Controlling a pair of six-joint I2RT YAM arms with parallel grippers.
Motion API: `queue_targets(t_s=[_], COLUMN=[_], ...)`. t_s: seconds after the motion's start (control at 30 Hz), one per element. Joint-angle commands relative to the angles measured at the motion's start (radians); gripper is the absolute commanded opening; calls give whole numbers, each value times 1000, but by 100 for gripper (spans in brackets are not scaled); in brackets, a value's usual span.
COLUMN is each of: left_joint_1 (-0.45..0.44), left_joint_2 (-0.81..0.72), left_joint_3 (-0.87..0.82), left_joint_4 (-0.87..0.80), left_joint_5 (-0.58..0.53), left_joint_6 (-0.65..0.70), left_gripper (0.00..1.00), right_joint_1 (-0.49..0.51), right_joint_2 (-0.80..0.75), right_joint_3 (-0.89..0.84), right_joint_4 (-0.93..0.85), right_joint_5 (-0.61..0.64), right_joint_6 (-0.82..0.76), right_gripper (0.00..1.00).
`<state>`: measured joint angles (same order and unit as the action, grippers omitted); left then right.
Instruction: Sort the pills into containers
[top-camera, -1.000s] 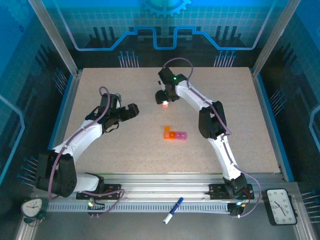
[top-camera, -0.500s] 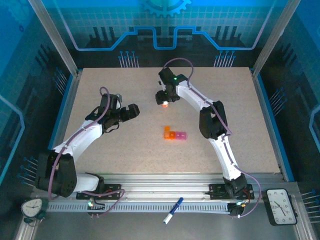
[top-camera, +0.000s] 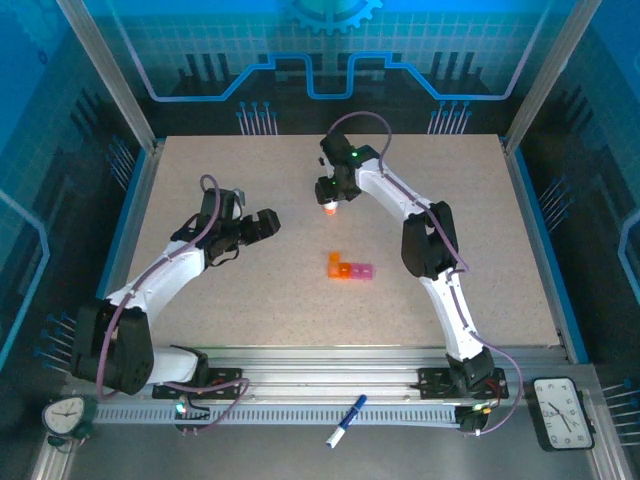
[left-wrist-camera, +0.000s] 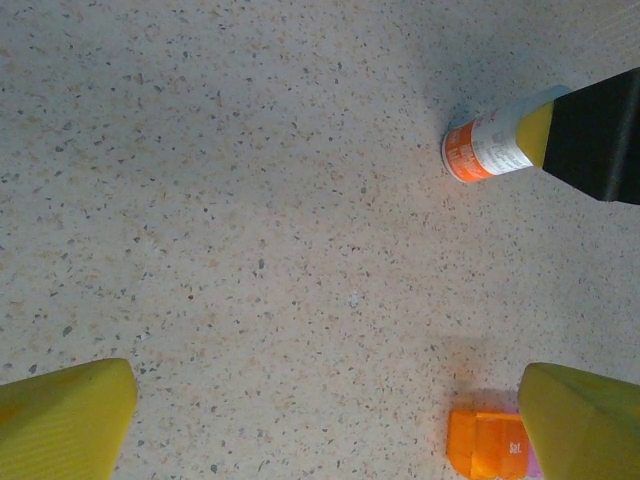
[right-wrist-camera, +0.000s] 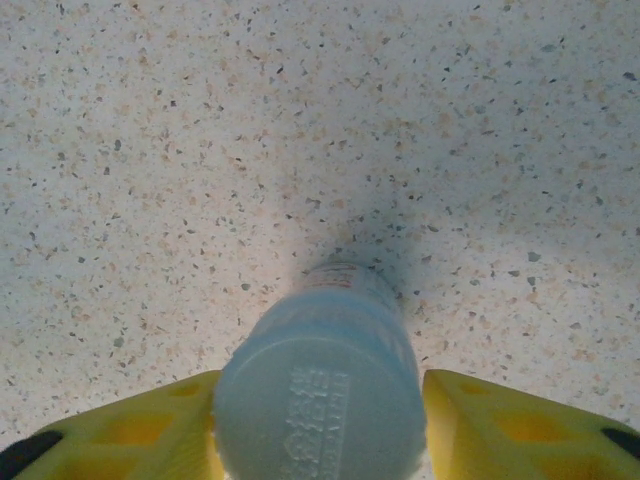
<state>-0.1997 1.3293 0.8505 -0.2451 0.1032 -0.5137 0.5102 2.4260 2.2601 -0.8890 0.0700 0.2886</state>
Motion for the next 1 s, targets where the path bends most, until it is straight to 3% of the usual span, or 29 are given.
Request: queue_targets(t_s=[0.0, 0.23, 0.4, 0.6, 0.73, 0.97], left_joint_1=[9, 9, 8, -9, -56, -148], left_joint_2=[7, 11, 23, 16, -12, 54], left_joint_3=[-14, -17, -12, -11, -21, 50], left_joint_4=[13, 22, 30, 28, 76, 152], left_joint_5=[23, 41, 66, 3, -61, -55], left_joint_6=[23, 28, 16, 13, 69, 218], left_gripper=[99, 99, 99, 99, 99, 99], right_joint_1=[-6, -6, -8, -20, -28, -66], right_joint_2=[-19, -55, -131, -203, -262, -408], right_joint_3=[-7, -28, -77, -147, -205, -346], right_joint_4=[2, 8, 31, 54, 67, 91], right_joint_5=[-29, -39, -44, -69, -82, -119], right_joint_6=[2, -8, -8, 2, 3, -11], right_gripper=[46, 34, 32, 32, 32, 32])
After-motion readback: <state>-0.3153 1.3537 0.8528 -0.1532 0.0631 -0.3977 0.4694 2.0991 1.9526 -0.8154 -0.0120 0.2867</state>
